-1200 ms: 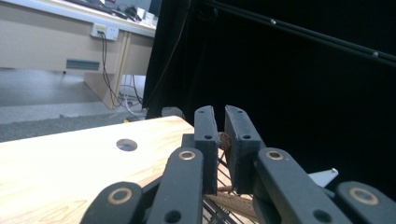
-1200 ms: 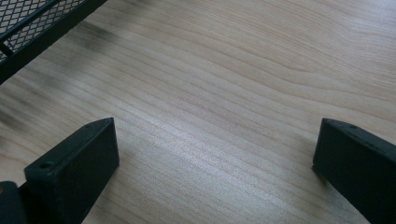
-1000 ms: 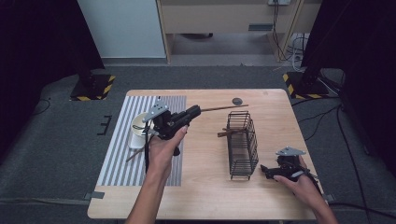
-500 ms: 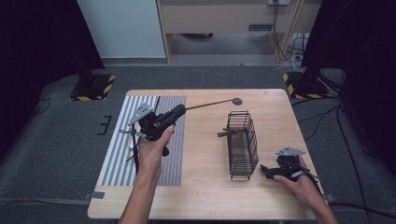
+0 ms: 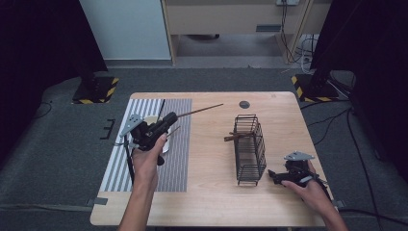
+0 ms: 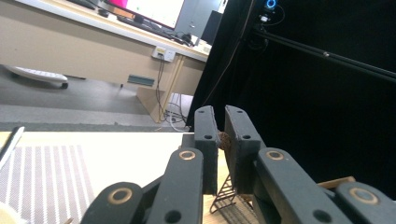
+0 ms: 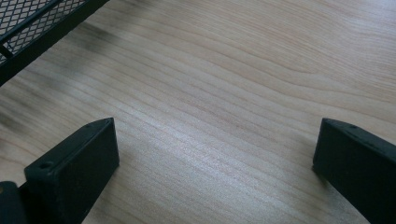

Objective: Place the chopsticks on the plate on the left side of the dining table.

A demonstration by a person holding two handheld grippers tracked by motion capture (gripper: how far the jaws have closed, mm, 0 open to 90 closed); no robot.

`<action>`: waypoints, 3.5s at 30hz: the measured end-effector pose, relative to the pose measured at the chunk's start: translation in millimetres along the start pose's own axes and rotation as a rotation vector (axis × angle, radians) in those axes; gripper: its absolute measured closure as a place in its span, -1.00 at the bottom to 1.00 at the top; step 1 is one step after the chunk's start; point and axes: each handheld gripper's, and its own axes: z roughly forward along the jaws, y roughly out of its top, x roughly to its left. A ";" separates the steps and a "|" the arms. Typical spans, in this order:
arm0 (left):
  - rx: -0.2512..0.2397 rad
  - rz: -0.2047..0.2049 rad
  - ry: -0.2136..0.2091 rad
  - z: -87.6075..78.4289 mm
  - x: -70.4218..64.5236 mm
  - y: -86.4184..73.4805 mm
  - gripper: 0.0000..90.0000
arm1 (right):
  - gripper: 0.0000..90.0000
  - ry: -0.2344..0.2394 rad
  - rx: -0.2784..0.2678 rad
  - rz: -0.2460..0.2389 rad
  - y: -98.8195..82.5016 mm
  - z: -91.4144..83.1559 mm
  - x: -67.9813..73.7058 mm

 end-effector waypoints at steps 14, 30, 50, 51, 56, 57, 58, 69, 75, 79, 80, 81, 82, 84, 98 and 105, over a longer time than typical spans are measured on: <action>0.030 0.012 0.058 -15.8 16.2 -22.6 0.86 | -1.00 -0.001 0.000 0.000 0.6 0.6 0.2; 0.068 0.002 0.113 -31.2 35.1 -48.3 0.85 | -1.00 -0.001 -0.002 0.001 1.1 1.1 0.6; 0.081 -0.021 0.189 -57.9 64.4 -63.9 0.85 | -1.00 -0.003 0.001 0.000 1.2 1.2 0.9; 0.078 -0.023 0.192 -58.8 65.6 -64.6 0.86 | -1.00 -0.003 0.001 0.000 1.2 1.2 0.9; 0.075 -0.026 0.204 -63.3 69.6 -65.0 0.86 | -1.00 -0.003 0.001 0.000 1.2 1.2 0.9; 0.073 -0.027 0.205 -64.0 70.2 -64.6 0.86 | -1.00 -0.003 0.001 0.000 1.2 1.2 0.9; 0.074 -0.025 0.207 -64.9 70.8 -64.2 0.86 | -1.00 -0.003 0.001 0.000 1.2 1.2 0.8; 0.072 -0.023 0.231 -70.2 77.8 -66.7 0.85 | -1.00 -0.003 0.000 0.000 1.2 1.2 0.8; 0.068 -0.032 0.240 -74.4 81.9 -68.2 0.85 | -1.00 -0.003 0.001 0.000 1.2 1.2 0.9; 0.097 -0.022 0.235 -78.1 83.6 -69.1 0.85 | -1.00 -0.002 0.000 0.000 1.2 1.2 0.9; 0.108 -0.019 0.234 -79.2 84.1 -70.1 0.85 | -1.00 -0.002 0.001 0.000 1.2 1.2 0.9; 0.119 -0.017 0.231 -80.3 84.6 -71.1 0.85 | -1.00 -0.003 0.001 0.000 1.2 1.2 0.8; 0.131 -0.014 0.226 -81.5 85.7 -72.0 0.85 | -1.00 -0.002 0.001 0.000 1.2 1.2 0.9; 0.164 0.003 0.217 -83.6 87.7 -73.7 0.86 | -1.00 -0.002 0.001 0.000 1.2 1.2 0.9; 0.359 0.112 0.199 -92.3 94.4 -86.2 0.87 | -1.00 -0.002 0.001 0.000 1.3 1.3 0.9; 0.425 0.135 0.194 -92.4 96.5 -91.1 0.87 | -1.00 -0.001 0.000 -0.001 1.3 1.4 0.8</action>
